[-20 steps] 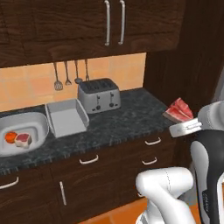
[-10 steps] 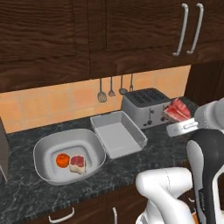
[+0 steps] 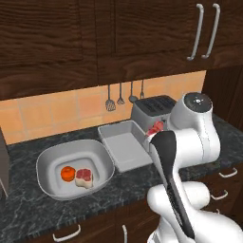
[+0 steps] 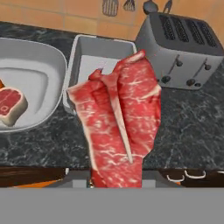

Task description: Place one squash and one steak in each tupperware on the nearby counter, to pack two identical lunches.

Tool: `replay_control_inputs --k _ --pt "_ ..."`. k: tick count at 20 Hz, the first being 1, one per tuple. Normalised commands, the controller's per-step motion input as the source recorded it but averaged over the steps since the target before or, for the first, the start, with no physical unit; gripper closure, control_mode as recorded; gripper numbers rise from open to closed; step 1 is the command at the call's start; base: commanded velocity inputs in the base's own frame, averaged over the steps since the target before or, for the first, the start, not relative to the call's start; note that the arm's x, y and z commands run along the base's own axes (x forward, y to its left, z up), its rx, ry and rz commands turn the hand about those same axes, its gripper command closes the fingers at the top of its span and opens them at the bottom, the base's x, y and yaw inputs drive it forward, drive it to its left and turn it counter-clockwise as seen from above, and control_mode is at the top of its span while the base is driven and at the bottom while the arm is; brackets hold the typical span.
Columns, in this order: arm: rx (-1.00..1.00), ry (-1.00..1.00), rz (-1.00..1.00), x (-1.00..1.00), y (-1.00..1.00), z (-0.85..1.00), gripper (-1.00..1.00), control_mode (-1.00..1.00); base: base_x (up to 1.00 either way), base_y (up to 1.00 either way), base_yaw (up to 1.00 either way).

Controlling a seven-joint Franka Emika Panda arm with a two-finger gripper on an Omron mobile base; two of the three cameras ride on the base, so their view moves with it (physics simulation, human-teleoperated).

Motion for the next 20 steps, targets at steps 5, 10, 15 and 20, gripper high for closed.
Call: replay_control_inputs --k 5,10,15,20 --pt "0.1 0.22 -0.05 1.0 0.39 -0.93 1.0 -1.0 0.0 0.0 0.0" --pt "0.16 0.01 -0.08 0.75 0.03 -0.42 1.0 -1.0 0.0 0.0 0.0" --pt "0.0 0.0 0.0 0.7 0.03 -0.64 1.0 -1.0 0.0 0.0 0.0" --pt "0.0 0.03 0.0 0.65 0.33 -0.43 1.0 -1.0 0.0 0.0 0.0"
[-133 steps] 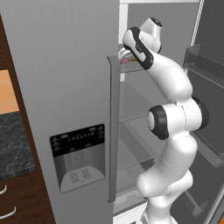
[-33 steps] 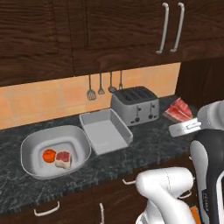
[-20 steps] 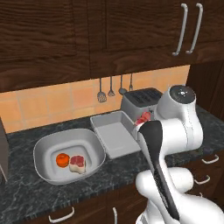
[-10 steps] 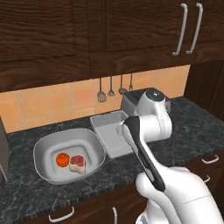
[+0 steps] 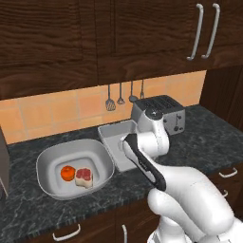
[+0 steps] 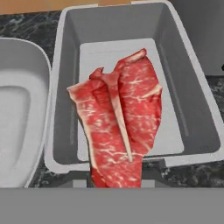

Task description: Place one squash and one steak in each tupperware on the nearby counter, to pack two identical lunches.

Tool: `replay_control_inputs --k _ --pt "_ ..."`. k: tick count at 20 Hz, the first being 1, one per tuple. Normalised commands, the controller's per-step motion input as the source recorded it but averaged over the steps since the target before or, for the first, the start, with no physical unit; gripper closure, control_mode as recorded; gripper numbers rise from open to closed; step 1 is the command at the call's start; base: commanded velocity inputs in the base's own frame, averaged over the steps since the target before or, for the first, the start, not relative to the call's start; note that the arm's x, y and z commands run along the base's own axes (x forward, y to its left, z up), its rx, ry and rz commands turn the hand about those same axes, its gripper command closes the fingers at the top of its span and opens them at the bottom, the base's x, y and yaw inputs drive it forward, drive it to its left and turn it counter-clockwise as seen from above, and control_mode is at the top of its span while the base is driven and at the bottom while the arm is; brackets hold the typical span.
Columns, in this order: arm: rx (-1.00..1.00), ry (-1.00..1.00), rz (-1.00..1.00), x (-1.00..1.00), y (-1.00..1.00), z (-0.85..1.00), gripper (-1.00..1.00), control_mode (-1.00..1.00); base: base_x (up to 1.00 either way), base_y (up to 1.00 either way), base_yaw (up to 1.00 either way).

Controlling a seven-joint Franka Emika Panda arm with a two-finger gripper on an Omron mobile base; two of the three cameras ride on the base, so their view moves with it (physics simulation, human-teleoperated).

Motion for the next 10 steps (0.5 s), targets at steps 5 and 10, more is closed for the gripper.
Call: replay_control_inputs --k 5,10 --pt "0.0 0.01 -0.01 0.52 0.16 -0.25 1.0 -1.0 0.0 0.0 0.0" --pt "0.0 0.0 -0.02 0.53 0.0 -0.27 1.0 -1.0 0.0 0.0 0.0"
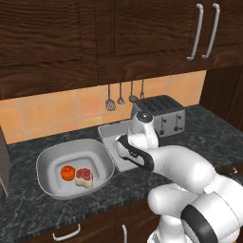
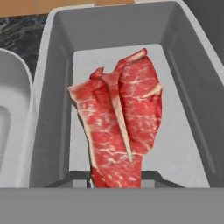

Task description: Place one squash and one steak in each tupperware on the nearby counter, to pack two identical lunches.

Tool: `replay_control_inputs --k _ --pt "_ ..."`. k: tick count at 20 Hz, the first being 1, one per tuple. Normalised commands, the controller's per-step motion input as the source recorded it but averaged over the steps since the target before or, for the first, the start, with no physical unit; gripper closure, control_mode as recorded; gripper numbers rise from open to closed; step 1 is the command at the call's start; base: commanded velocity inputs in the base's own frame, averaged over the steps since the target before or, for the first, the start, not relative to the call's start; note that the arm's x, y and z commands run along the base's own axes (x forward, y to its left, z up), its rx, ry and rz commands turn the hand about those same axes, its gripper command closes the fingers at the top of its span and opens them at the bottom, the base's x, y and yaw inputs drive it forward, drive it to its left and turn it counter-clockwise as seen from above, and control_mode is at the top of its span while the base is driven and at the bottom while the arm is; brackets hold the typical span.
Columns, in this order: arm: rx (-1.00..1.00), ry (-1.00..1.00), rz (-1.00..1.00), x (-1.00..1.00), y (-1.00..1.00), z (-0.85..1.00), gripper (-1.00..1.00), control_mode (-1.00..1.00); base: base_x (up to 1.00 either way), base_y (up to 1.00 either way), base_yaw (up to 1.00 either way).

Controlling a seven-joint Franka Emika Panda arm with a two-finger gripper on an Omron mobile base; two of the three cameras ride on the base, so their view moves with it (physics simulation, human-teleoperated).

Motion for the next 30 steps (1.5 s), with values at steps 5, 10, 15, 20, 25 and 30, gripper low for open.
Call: replay_control_inputs --k 5,10,15,20,25,30 --pt "0.0 0.0 -0.01 0.53 0.0 -0.38 1.0 -1.0 0.0 0.0 0.0" --pt "0.0 0.0 0.0 0.42 0.08 -0.37 1.0 -1.0 0.0 0.0 0.0" --pt "0.0 -0.04 0.0 0.23 0.21 0.15 -1.0 -1.0 0.0 0.0 0.0" --pt "0.0 -0.12 0.0 -0.19 0.01 0.72 -1.0 -1.0 0.0 0.0 0.0" --pt "0.05 -0.07 -0.08 -0.76 -0.3 0.84 -1.0 -1.0 0.0 0.0 0.0" --pt "0.09 -0.06 -0.06 -0.99 -0.47 0.84 -1.0 -1.0 0.0 0.0 0.0"
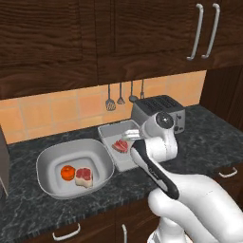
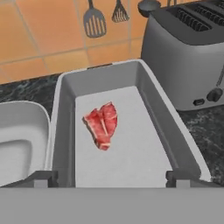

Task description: Place one squash and one steak in each tupperware on the nearby counter, to pack two identical lunches.

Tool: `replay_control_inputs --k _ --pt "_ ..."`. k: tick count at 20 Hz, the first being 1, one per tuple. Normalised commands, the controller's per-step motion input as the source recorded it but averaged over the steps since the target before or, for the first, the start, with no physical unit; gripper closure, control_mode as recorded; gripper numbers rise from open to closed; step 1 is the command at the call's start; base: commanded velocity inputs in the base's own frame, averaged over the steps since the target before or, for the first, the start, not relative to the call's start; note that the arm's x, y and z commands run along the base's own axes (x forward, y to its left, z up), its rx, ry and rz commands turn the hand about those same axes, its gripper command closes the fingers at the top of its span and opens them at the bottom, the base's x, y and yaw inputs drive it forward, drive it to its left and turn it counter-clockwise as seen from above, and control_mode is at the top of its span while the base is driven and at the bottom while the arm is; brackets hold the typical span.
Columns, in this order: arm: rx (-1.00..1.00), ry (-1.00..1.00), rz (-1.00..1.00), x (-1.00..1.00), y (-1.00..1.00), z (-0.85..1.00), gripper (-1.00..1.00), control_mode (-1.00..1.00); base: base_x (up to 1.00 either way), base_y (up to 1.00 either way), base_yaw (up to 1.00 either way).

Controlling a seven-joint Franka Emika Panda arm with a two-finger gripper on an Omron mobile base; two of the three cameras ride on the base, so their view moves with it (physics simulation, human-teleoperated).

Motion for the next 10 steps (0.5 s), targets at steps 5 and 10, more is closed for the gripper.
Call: replay_control_inputs --k 5,10 --pt "0.0 -0.01 0.0 -1.0 -0.05 0.83 -1.0 -1.0 0.0 0.0 0.0" --pt "0.0 0.0 0.0 -0.97 -0.02 0.73 -1.0 -1.0 0.0 0.0 0.0"
